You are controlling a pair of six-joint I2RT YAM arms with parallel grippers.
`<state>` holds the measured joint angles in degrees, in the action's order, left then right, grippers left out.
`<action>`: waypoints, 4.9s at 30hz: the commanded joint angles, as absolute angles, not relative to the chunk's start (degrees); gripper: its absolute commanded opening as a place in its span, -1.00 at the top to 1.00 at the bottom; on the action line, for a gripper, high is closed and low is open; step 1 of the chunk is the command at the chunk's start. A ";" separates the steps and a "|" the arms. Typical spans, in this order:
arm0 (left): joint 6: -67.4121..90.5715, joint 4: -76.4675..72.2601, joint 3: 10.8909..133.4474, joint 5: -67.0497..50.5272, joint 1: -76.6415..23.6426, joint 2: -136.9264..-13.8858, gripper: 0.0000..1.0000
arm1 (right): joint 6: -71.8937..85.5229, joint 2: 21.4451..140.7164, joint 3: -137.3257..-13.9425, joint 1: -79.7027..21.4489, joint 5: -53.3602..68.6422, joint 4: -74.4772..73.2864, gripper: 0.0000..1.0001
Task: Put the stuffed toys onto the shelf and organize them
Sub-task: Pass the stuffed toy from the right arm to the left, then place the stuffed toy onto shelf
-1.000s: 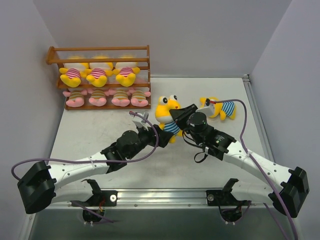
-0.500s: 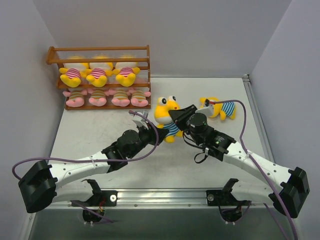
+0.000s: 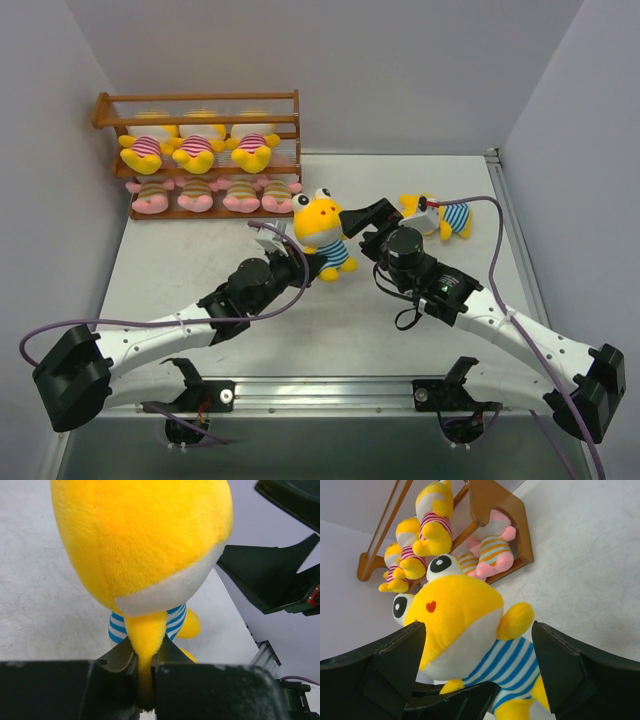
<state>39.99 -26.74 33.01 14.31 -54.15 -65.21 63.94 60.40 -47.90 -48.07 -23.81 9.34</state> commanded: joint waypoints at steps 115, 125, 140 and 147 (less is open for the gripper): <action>73.83 -8.26 98.79 -1.60 13.19 -99.76 0.84 | 25.05 46.67 -38.94 -46.58 -24.34 6.42 -0.90; 78.74 -13.70 95.54 0.62 11.95 -103.36 0.74 | 23.91 46.76 -38.67 -46.41 -25.05 6.33 -0.91; 83.14 -15.47 92.55 0.00 11.16 -105.21 0.59 | 23.82 47.02 -38.50 -46.06 -24.96 6.42 -0.91; 84.28 -15.91 92.20 -1.67 11.16 -105.91 0.37 | 23.91 46.67 -38.32 -45.97 -24.87 6.59 -0.91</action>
